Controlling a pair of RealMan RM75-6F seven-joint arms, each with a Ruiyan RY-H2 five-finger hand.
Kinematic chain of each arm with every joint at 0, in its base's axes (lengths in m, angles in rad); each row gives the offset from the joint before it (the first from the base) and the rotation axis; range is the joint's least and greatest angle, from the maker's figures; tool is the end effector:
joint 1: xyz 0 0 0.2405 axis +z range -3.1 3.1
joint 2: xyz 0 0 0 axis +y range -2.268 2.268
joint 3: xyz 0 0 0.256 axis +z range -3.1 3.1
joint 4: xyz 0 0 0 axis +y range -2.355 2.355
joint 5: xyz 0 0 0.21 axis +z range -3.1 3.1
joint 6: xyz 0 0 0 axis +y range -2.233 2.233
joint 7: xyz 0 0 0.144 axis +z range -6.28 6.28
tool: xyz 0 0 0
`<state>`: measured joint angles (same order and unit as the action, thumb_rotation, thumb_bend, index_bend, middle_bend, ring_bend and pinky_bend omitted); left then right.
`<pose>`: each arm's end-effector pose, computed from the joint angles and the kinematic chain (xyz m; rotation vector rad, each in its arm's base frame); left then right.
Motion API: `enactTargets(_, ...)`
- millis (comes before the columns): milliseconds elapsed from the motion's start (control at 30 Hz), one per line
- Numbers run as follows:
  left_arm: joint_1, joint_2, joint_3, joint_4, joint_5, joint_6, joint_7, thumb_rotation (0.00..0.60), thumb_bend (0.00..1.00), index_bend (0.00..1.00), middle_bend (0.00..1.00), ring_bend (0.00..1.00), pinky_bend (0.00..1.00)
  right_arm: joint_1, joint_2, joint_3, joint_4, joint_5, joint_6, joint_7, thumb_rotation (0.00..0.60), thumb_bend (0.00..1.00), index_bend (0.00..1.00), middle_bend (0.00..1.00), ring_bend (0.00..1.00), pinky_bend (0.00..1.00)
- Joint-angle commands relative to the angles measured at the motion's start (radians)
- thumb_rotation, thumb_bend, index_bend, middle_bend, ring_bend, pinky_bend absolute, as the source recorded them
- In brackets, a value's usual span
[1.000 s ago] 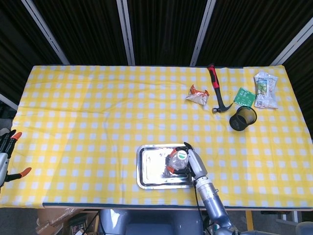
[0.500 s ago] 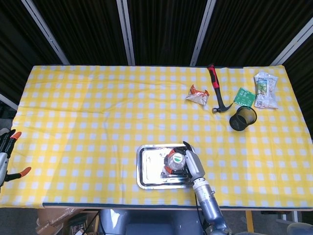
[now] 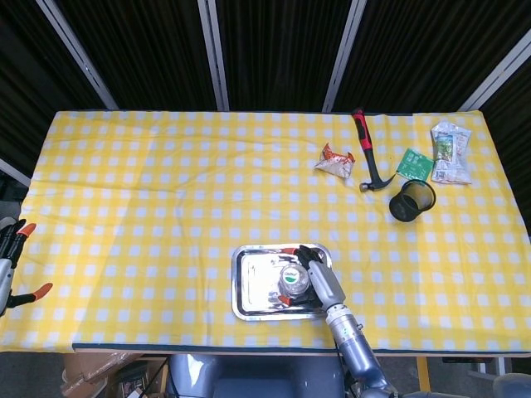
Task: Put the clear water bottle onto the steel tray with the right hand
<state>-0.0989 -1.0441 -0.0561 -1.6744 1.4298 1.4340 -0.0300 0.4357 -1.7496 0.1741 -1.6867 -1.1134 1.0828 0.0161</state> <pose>-0.3129 0.1857 0.1752 -1.3490 -0.9695 -0.8740 -0.1398 -0.2430 -0.0632 1.3938 -1.7968 1.2639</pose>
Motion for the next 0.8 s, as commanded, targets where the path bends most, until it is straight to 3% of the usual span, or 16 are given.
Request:
enactTargets(33,0.0,0.001,0.0,0.0,0.0,0.0,-0.002,0.6,0.19,0.04,0.0,0.0,0.0,0.002,0.013,0.007,-0.015,0.011,-0.003,-0.009,0.6,0.17,0.17,0.17,0.04,0.0)
enactTargets(300,-0.001,0.0,0.001,0.001,0.002,-0.002,0.0,0.6,0.19,0.04,0.0,0.0,0.0,-0.007,0.082,0.028,-0.082,0.037,0.007,-0.021,0.6,0.17,0.14,0.15,0.02,0.0)
enactTargets(500,0.001,0.002,0.001,-0.001,0.002,0.002,-0.001,0.6,0.19,0.04,0.0,0.0,0.0,-0.022,0.204,0.038,-0.137,0.073,-0.009,-0.026,0.6,0.17,0.14,0.14,0.02,0.0)
enactTargets(800,0.004,0.003,-0.001,-0.002,-0.003,0.006,-0.003,0.6,0.19,0.04,0.0,0.0,0.0,-0.089,0.529,-0.061,-0.239,0.034,-0.077,-0.005,0.6,0.2,0.14,0.14,0.02,0.0)
